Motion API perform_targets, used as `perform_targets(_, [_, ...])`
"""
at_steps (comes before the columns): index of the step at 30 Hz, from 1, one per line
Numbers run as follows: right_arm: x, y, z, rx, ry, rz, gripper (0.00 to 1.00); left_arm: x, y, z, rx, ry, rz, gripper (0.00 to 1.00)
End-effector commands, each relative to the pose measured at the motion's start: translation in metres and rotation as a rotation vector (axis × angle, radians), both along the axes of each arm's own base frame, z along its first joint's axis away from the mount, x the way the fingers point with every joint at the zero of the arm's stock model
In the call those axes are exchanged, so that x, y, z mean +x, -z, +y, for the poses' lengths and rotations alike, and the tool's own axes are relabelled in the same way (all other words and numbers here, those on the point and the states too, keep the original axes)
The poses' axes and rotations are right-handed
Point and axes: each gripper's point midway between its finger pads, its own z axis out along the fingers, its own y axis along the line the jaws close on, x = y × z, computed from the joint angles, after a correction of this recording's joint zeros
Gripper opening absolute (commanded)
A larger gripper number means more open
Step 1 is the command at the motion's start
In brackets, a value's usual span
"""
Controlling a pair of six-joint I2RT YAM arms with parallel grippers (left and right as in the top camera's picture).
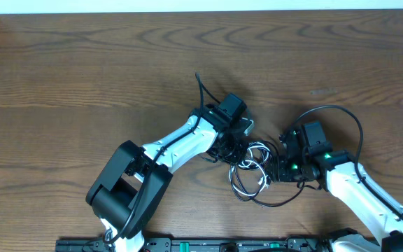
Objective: Untangle cables
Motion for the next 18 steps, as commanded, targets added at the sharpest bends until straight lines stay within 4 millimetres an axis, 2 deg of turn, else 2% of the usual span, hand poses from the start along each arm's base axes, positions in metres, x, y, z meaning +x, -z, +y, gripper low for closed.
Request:
perform_targets(1, [0.012, -0.028, 0.019, 0.096, -0.047, -0.056, 0.52, -0.001, -0.003, 0.0, -0.008, 0.012, -0.006, 0.07])
perform_targets(5, [0.011, -0.044, 0.036, 0.2, -0.109, -0.07, 0.51, -0.001, -0.003, 0.0, -0.008, 0.012, -0.006, 0.07])
perform_targets(13, [0.01, -0.042, 0.037, 0.182, -0.177, -0.102, 0.49, -0.001, -0.003, 0.0, -0.009, 0.012, -0.006, 0.07])
perform_targets(18, [0.007, -0.03, 0.036, 0.131, -0.198, -0.092, 0.49, -0.001, -0.003, 0.0, -0.009, 0.012, -0.006, 0.07])
